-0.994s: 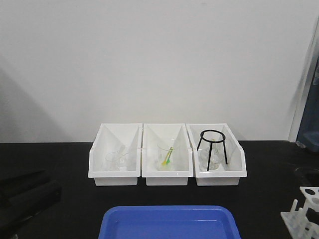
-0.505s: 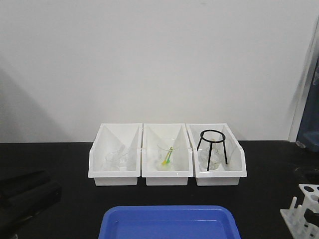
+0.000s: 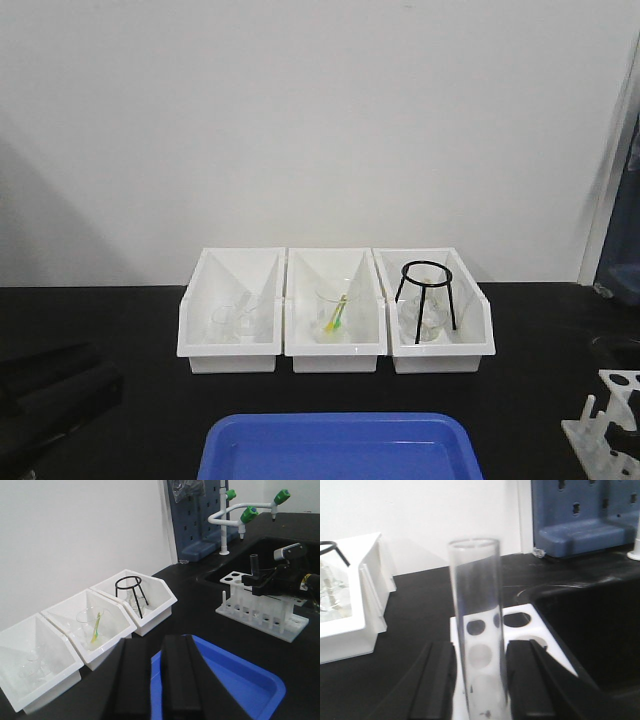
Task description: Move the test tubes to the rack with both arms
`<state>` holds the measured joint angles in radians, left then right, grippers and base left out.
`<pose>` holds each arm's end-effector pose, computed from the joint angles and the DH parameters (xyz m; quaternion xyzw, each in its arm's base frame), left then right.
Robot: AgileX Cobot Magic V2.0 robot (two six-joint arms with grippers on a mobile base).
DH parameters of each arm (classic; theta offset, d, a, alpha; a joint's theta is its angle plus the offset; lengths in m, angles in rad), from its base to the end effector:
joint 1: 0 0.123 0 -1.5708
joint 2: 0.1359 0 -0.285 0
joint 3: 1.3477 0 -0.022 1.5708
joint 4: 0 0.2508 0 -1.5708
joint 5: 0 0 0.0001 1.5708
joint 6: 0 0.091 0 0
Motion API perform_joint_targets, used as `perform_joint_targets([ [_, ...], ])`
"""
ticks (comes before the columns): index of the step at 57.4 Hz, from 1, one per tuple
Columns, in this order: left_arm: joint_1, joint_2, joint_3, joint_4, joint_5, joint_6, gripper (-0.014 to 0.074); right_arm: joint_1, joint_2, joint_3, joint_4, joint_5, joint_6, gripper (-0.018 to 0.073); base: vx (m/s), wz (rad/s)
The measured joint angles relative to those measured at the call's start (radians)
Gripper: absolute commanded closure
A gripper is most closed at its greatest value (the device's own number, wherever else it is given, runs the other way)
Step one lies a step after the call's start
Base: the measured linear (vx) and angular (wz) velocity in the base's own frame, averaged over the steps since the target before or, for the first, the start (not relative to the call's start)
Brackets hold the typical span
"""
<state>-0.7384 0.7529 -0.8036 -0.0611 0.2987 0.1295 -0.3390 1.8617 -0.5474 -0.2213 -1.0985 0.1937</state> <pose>0.1139 -0.1059 0.3859 0.3052 0.6976 -0.2188 0.6102 0.2998 -0.0868 0.1413 0.0975 0.7472 -0.0070 0.6574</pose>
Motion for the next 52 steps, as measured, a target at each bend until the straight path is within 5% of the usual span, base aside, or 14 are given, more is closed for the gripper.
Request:
perform_joint_targets([
  [24, 0.000, 0.000, 0.000, 0.000, 0.002, 0.000, 0.0381, 0.000, -0.038, 0.002, -0.007, -0.005, 0.001, 0.0150, 0.00, 0.00],
  [52, 0.000, 0.000, 0.000, 0.000, 0.028, 0.000, 0.0381, 0.000, -0.447, 0.003, 0.027, 0.109, 0.023, 0.0178, 0.00, 0.00],
])
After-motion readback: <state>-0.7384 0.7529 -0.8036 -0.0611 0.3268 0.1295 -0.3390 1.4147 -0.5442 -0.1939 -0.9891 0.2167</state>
